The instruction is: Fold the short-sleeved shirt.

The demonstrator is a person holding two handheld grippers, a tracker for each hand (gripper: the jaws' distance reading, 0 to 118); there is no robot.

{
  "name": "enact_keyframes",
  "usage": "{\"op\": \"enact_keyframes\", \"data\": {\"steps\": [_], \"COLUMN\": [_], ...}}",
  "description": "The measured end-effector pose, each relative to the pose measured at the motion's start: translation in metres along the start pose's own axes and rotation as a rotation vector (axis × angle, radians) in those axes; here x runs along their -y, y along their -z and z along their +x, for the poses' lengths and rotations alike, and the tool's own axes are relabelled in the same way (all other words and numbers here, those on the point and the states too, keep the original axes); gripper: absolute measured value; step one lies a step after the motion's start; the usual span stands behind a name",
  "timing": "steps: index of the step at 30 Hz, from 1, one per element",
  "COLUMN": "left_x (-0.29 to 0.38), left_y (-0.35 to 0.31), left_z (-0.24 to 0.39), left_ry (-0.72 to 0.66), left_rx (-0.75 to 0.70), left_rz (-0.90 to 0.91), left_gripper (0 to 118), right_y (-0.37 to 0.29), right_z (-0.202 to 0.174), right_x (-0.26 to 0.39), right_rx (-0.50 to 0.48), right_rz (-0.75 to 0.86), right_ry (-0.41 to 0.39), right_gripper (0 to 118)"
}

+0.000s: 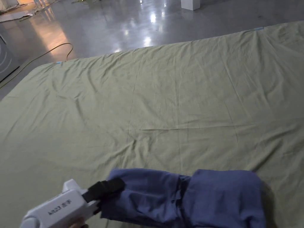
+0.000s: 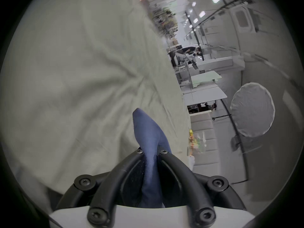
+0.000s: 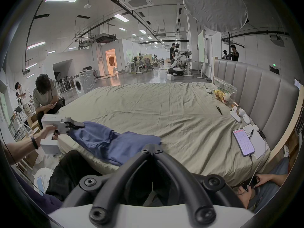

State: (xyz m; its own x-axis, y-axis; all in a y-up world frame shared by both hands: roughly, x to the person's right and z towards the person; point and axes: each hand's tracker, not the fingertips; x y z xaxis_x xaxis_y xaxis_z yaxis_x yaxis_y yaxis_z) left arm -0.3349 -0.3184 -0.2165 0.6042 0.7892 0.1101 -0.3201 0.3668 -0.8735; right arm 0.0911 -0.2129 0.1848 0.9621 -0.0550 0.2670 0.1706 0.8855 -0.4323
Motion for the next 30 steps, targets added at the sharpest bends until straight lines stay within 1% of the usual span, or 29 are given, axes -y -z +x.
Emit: {"op": "enact_keyframes", "data": {"steps": [1,2,3,5,6,7,9,10,12,13,14,15,16,17,18,20,21,22,23,25,26,27,30], "left_x": [-0.005,-0.007,-0.006,0.008,0.023,0.04,0.077,0.095,0.13,0.144,0.157,0.169,0.176,0.179,0.18,0.165,0.159,0.153,0.151,0.147,0.149,0.153,0.174], "left_y": [-0.011,-0.017,-0.019,-0.01,0.004,0.02,0.054,0.073,0.11,0.129,0.14,0.152,0.161,0.163,0.16,0.138,0.13,0.124,0.121,0.122,0.126,0.133,0.167], "left_z": [0.017,0.03,0.044,0.073,0.089,0.107,0.134,0.147,0.165,0.172,0.175,0.177,0.179,0.183,0.187,0.191,0.191,0.189,0.184,0.174,0.169,0.162,0.146], "left_ry": [0.101,0.151,0.169,0.18,0.155,0.164,0.243,0.289,0.388,0.45,0.479,0.53,0.582,0.581,0.565,0.512,0.472,0.43,0.397,0.371,0.364,0.355,0.337], "left_rx": [-0.055,-0.063,-0.05,0.031,0.074,0.098,0.121,0.121,0.053,0.017,-0.006,-0.03,-0.057,-0.089,-0.073,0.032,0.069,0.076,0.075,0.069,0.062,0.06,0.069], "left_rz": [0.022,0.017,0.01,0.031,0.004,-0.029,-0.086,-0.143,-0.193,-0.26,-0.317,-0.319,-0.337,-0.34,-0.318,-0.245,-0.203,-0.167,-0.144,-0.144,-0.159,-0.203,-0.347], "left_gripper": [10,10,10,10,10,10,10,10,10,11,12,22,38,55,65,65,65,63,59,32,17,14,14], "right_y": [0.001,0.001,0.003,0.004,0.004,0.002,-0.003,-0.006,-0.012,-0.014,-0.015,-0.017,-0.02,-0.021,-0.022,-0.024,-0.024,-0.023,-0.023,-0.023,-0.024,-0.025,-0.025], "right_z": [0.0,0.0,0.0,-0.001,-0.002,-0.003,-0.003,-0.003,-0.003,-0.001,0.001,0.003,0.005,0.006,0.008,0.013,0.016,0.019,0.021,0.026,0.028,0.03,0.034], "right_x": [0.0,0.0,0.001,0.002,0.003,0.004,0.004,0.005,0.006,0.007,0.008,0.009,0.01,0.011,0.013,0.018,0.02,0.022,0.025,0.029,0.03,0.031,0.034], "right_rx": [-0.006,-0.012,-0.015,-0.016,-0.013,-0.013,-0.013,-0.012,0.005,0.013,0.018,0.027,0.034,0.037,0.041,0.048,0.049,0.05,0.051,0.048,0.05,0.053,0.046], "right_rz": [0.003,0.002,0.006,0.005,0.006,0.008,0.007,0.009,0.006,0.002,-0.001,-0.003,-0.001,0.002,0.002,-0.003,-0.007,-0.014,-0.019,-0.027,-0.026,-0.023,-0.015], "right_ry": [0.003,0.005,0.005,0.007,0.008,0.011,0.013,0.006,-0.012,-0.012,-0.009,-0.004,0.001,0.006,0.013,0.024,0.03,0.037,0.042,0.061,0.07,0.084,0.128], "right_gripper": [0,0,0,0,0,0,0,0,0,0,0,0,0,0,0,0,0,0,0,0,0,0,0]}}
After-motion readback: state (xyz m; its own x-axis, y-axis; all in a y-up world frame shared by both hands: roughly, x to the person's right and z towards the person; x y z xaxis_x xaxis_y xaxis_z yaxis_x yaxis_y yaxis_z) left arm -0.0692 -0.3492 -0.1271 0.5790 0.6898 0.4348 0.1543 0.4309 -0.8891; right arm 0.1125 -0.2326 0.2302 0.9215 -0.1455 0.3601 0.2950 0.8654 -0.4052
